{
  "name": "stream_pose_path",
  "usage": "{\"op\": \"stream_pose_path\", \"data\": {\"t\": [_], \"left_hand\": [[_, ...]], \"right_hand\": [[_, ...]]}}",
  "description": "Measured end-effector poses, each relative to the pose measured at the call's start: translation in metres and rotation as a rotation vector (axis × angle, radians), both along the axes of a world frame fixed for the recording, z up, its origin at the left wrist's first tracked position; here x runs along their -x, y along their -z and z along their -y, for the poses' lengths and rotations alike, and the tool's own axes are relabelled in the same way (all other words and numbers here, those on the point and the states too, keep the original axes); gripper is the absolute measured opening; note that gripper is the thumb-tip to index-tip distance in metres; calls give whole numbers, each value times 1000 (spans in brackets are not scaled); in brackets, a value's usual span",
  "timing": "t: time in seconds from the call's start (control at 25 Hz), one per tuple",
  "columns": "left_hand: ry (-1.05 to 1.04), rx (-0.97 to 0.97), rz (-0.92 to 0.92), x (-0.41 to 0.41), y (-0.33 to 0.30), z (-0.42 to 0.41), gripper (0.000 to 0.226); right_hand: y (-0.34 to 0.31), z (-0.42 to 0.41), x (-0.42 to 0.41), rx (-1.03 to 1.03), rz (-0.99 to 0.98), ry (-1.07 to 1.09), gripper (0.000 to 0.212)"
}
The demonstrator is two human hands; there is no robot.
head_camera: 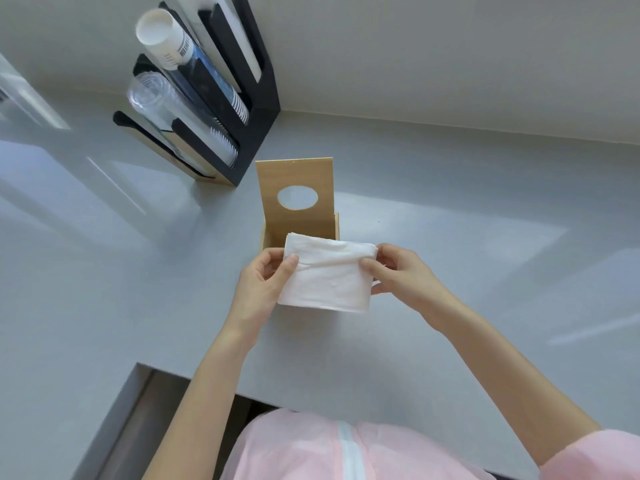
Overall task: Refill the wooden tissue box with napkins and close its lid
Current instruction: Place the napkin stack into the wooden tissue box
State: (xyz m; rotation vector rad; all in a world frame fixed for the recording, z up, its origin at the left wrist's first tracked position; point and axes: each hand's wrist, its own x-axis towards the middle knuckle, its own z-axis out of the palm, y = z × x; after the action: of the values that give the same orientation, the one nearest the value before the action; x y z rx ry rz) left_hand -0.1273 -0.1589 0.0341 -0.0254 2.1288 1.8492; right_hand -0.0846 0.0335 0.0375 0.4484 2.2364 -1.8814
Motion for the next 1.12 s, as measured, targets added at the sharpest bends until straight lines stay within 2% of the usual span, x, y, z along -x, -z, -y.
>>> {"op": "stream_pose_path", "data": {"t": [0.24,0.32,0.4,0.56,0.76,0.92,1.04,1.08,1.12], "left_hand": [[53,117,-25,48,0,26,6],[61,253,-83,59,3,29,7],[101,417,-190,65,3,26,9],[208,677,-344,74,6,21,15],[325,1028,-529,73,10,19,22],[438,1178,-597,72,10,16,19],[564,1271,-611,72,11,12,11],[605,1314,-606,73,11,10,15],[643,1364,-606,75,10,7,21]], "right_hand": [[-1,27,36,-61,18,127,8],[-3,31,45,-224,2,134,5],[-2,35,53,-475,-35,114,12],[-3,45,69,-944,-66,-36,18],[-11,56,84,-1266,-22,-203,20],[-14,63,87,-1397,78,-390,24],[-11,70,91,-1461,110,-467,14],[-8,73,92,-1469,107,-489,17],[-6,76,91,-1473,100,-513,29]]}}
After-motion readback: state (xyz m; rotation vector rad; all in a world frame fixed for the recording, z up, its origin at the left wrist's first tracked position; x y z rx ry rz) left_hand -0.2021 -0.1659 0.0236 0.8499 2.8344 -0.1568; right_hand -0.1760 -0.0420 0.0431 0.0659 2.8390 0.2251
